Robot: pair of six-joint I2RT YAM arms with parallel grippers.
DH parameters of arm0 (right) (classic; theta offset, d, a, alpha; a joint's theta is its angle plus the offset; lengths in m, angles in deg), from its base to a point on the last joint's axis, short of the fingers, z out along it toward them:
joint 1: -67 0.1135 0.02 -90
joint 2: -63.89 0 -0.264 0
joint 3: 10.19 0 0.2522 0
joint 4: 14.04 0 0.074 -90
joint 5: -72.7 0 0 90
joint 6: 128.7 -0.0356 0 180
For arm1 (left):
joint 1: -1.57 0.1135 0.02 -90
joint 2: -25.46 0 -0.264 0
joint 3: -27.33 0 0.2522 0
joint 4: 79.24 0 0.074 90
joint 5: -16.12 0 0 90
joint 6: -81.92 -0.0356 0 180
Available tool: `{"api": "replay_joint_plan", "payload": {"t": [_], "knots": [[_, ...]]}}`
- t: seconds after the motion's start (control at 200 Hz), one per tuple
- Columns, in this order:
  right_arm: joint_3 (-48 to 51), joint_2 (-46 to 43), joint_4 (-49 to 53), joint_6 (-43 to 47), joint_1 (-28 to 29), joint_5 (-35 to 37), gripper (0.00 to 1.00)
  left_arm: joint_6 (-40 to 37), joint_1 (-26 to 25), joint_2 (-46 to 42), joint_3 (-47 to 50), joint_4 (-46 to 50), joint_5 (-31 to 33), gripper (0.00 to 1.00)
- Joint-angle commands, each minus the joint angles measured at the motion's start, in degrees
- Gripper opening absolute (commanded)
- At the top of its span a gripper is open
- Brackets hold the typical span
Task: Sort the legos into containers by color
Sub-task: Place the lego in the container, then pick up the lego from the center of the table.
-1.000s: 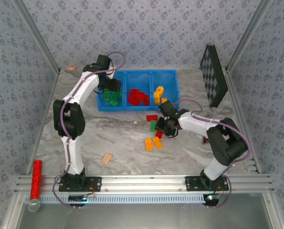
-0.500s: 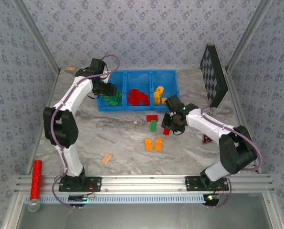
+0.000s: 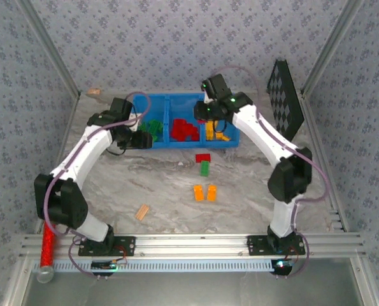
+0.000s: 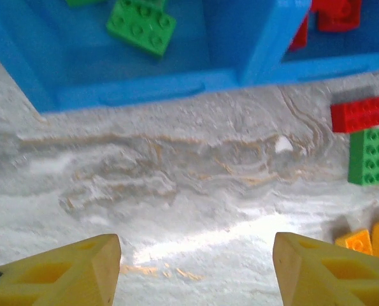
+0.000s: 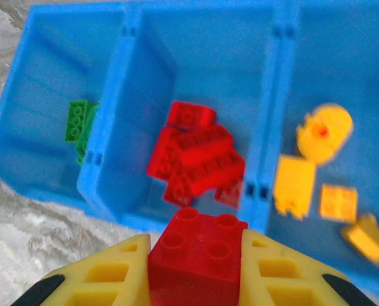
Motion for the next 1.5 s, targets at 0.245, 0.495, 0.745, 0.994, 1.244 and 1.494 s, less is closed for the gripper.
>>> {"api": "replay_joint_plan", "payload": {"t": [0.245, 0.495, 0.745, 0.994, 1.244, 1.494], "knots": [[-22.01, 21.57, 5.08, 13.76, 3.19, 1.85, 0.3, 11.36, -4.68, -12.15, 11.39, -2.11, -5.96, 0.66], [-25.45, 28.63, 5.44, 15.64, 3.57, 1.14, 0.34, 18.4, -11.09, -16.13, 17.69, -5.44, -4.71, 0.68], [-22.28, 26.33, 3.5, 16.58, 3.13, -0.79, 0.53, 21.04, -16.18, -15.45, 18.17, -8.57, -0.82, 0.69], [-20.79, 20.05, 4.12, 17.27, 2.41, -3.38, 0.66, 21.77, -21.0, -9.04, 15.11, -11.97, 0.98, 0.7], [-11.18, 5.17, 4.23, 16.3, 1.42, -3.23, 0.75, 18.93, -27.15, 4.24, 5.0, -15.09, 2.86, 0.7], [11.12, -17.01, 3.27, 12.06, -2.17, 1.01, 0.85, 15.85, -31.34, 18.83, -8.15, -12.77, 3.52, 0.7]]}}
